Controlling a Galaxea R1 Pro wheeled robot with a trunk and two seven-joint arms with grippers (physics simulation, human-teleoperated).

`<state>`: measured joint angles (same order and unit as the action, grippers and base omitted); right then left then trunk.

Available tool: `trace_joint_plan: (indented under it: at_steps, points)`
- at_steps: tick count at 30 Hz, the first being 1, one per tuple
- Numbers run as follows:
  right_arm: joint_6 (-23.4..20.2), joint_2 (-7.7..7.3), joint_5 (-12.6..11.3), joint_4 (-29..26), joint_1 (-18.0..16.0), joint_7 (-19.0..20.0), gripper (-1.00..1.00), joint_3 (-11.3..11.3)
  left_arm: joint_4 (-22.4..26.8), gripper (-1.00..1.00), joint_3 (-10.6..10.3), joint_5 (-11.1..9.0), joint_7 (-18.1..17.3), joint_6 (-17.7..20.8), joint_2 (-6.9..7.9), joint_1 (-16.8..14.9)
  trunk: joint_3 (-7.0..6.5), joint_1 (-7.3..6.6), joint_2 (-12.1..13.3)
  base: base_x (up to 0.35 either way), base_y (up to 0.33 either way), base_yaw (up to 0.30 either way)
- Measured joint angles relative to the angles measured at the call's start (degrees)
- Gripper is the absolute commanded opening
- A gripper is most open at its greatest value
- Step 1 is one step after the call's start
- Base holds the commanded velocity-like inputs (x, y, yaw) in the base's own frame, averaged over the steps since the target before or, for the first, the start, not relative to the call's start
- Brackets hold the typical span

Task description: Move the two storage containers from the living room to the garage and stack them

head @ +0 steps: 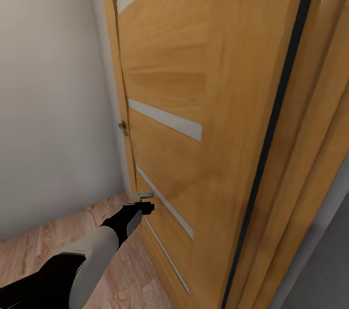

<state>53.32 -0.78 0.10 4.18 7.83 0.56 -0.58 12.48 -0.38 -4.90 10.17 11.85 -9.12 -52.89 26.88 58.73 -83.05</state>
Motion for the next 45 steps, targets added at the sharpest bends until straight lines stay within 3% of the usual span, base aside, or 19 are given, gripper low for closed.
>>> trace_joint_plan:
  at_steps: [25, 31, 32, 33, 34, 36, 38, 40, 45]
  points:
    - [-0.05, 0.0, 0.0, 0.0, 0.0, 0.01, 1.0, -0.03, -0.03, 1.0, 0.0, 0.07, -0.02, -0.06, 0.18, 0.0, 0.0, 0.0, 0.0, 0.0, 0.0, 0.296]
    - [-0.08, 0.0, 0.0, -0.01, 0.0, 0.0, 1.0, 0.0, -0.58, 1.0, 0.14, 0.14, -0.06, -0.54, 0.53, 0.0, 0.0, 0.0, 0.0, 0.0, 0.0, 0.296]
    - [-0.09, 0.0, 0.01, -0.01, 0.0, 0.0, 1.0, 0.09, -0.7, 1.0, 0.16, 0.17, -0.13, -0.9, 1.18, 0.0, 0.0, 0.0, 0.0, 0.0, 0.0, 0.296]
    - [-0.09, 0.0, 0.17, -0.01, 0.0, 0.0, 1.0, 0.13, -1.7, 1.0, 0.14, 0.23, -0.3, -1.7, 2.55, 0.06, 0.0, 0.0, 0.0, 0.0, 0.0, 0.296]
    - [-0.09, 0.0, 0.27, -0.01, 0.0, 0.0, 1.0, 0.14, -2.81, 1.0, 0.12, 0.13, -0.36, -2.6, 3.02, 0.12, 0.0, 0.0, 0.0, 0.0, 0.0, 0.296]
    - [-0.04, 0.0, 0.39, -0.01, 0.0, -0.04, 1.0, 0.19, -5.31, 1.0, 0.11, 0.08, -0.4, -5.18, 3.34, 0.27, 0.0, 0.0, 0.0, 0.0, 0.0, 0.296]
    - [-0.01, 0.0, 0.5, -0.08, 0.0, -0.17, 1.0, 0.22, -11.26, 1.0, 0.15, 0.03, -0.36, -11.8, 3.52, 0.41, 0.01, 0.0, 0.0, 0.0, 0.0, 0.296]
    - [0.02, 0.0, 0.53, -0.16, -0.06, -0.32, 1.0, 0.23, -14.1, 1.0, 0.15, 0.08, -0.31, -15.6, 3.54, 0.87, 0.0, 0.0, 0.0, 0.0, 0.0, 0.296]
    - [-0.05, 0.0, 0.55, -0.92, -0.24, -0.54, 1.0, 0.24, -16.56, 1.0, 0.22, 0.06, -0.24, -23.35, 3.58, 8.21, 0.01, 0.0, 0.0, 0.0, 0.0, 0.296]
